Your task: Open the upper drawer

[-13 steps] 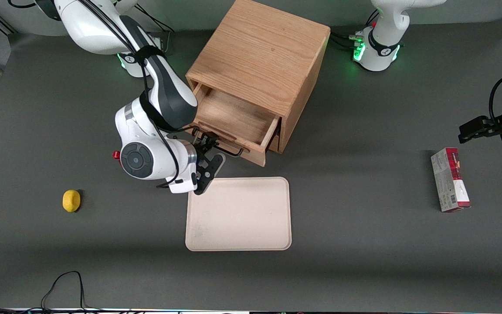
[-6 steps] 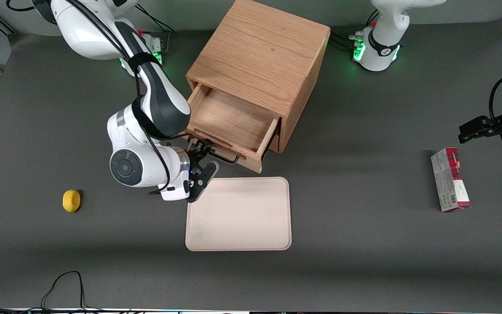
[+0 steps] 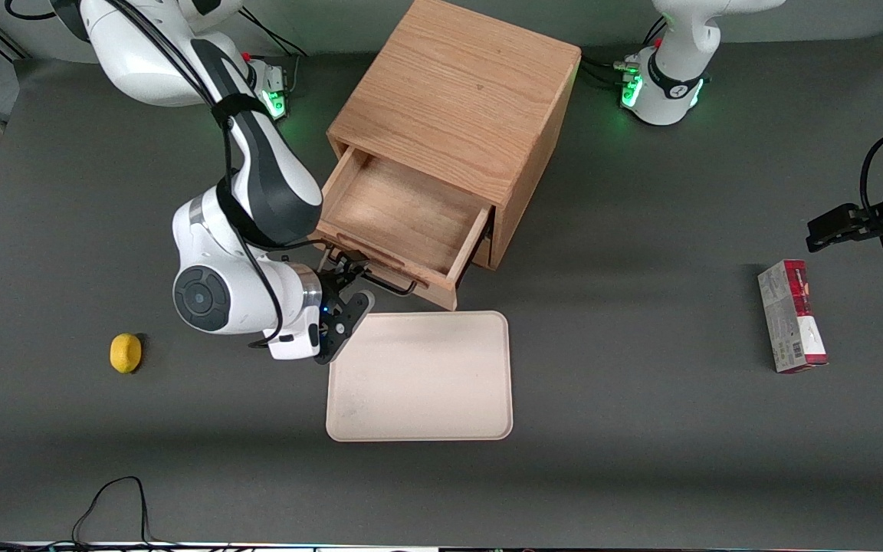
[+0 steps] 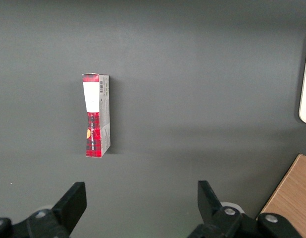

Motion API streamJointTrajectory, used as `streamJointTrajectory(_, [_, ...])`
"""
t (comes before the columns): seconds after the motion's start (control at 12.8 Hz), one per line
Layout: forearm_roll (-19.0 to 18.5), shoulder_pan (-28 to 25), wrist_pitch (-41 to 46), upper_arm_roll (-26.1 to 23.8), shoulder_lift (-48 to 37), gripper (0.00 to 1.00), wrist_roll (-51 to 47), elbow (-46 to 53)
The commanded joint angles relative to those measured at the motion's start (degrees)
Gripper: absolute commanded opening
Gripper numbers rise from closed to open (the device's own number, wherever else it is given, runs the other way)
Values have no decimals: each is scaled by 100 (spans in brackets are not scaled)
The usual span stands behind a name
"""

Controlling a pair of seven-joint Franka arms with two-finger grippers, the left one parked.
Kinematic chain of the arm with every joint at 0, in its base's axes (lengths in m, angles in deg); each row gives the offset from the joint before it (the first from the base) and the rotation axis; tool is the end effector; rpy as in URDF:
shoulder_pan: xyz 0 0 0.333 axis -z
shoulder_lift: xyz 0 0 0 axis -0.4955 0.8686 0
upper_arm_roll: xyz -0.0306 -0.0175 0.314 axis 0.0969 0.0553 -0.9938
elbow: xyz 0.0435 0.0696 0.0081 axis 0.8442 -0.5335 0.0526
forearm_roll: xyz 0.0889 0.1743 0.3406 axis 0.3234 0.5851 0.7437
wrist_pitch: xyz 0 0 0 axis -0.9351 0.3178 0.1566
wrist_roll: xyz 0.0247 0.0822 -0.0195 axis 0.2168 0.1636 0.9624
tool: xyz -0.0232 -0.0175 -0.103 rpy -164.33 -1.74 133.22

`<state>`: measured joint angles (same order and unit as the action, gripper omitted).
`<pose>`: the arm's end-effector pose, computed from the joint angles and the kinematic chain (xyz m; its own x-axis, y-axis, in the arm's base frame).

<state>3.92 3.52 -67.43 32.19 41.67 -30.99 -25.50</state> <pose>0.6343 0.3097 0.3836 0.6606 0.7500 -0.0333 0.6834 -0.6191 -0.3870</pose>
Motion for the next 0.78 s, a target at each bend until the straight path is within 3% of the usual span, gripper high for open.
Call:
streamJointTrajectory(0.0, [131, 122, 67, -8, 182, 100, 213, 279])
streamJointTrajectory(0.7, [131, 342, 40, 1, 287, 100, 239, 454])
